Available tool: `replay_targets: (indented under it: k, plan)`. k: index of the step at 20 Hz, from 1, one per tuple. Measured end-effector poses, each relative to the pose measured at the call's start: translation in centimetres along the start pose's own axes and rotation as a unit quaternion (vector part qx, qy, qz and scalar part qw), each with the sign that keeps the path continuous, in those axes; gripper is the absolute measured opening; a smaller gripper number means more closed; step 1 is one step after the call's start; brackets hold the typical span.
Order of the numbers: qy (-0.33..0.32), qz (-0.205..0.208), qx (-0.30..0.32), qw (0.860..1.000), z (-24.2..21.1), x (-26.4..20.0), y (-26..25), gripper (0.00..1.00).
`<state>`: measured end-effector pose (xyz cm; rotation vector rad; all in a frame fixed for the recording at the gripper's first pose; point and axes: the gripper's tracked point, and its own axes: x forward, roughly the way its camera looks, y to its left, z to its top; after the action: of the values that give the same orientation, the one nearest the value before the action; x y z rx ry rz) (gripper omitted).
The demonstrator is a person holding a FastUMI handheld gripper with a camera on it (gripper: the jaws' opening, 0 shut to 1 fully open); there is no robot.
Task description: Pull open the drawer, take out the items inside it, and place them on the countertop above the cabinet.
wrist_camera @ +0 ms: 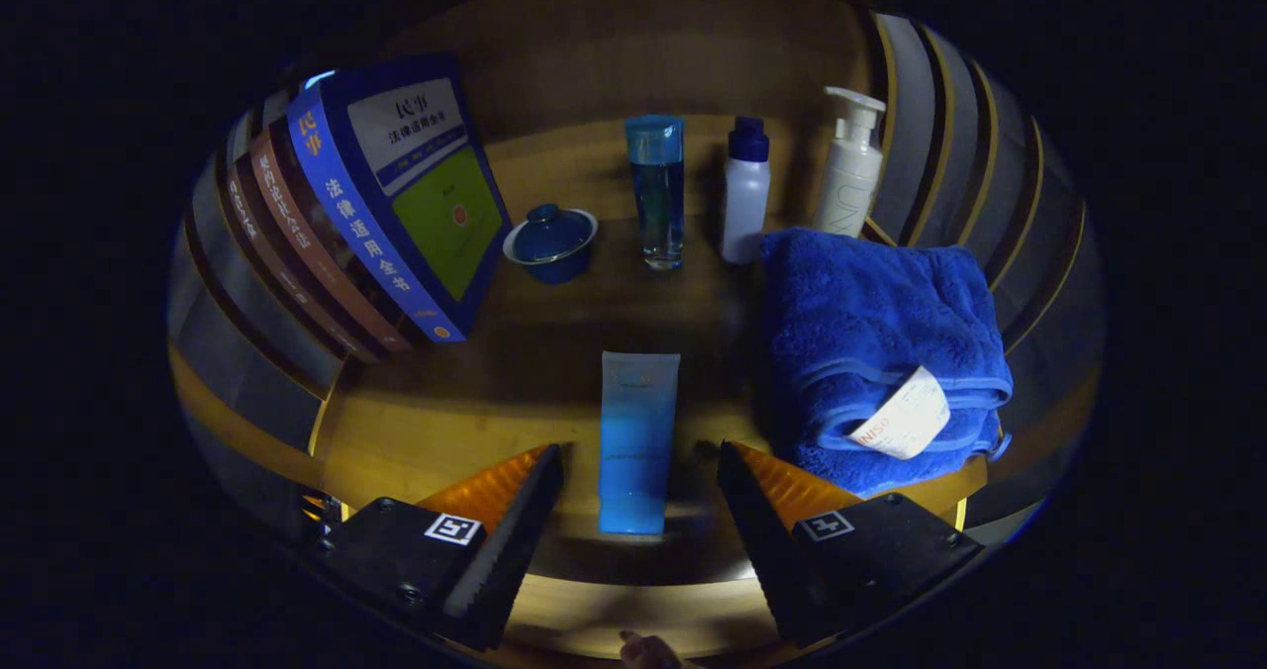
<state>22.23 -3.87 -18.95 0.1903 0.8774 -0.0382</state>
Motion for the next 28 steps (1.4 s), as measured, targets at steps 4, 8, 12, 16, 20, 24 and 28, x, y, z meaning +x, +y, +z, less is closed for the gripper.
replay_targets:
  k: [4, 8, 12, 16, 20, 24, 28]
  plan:
    - [-0.043, 0.006, -0.016, 0.999, -0.4, -3.5, 0.5, 1.00]
    - [-0.103, 0.014, -0.038, 0.994, -1.9, -7.8, 1.3, 1.00]
    - [-0.179, 0.030, -0.051, 0.982, -3.8, -12.8, 1.9, 1.00]
    - [-0.253, 0.042, -0.039, 0.966, -6.2, -18.2, 1.3, 1.00]
    - [-0.308, 0.043, -0.033, 0.950, -10.4, -21.9, 0.4, 1.00]
    - [-0.317, 0.047, -0.038, 0.947, -16.3, -22.6, 0.3, 0.99]
    - [-0.297, 0.044, -0.037, 0.953, -21.5, -21.1, 0.2, 0.99]
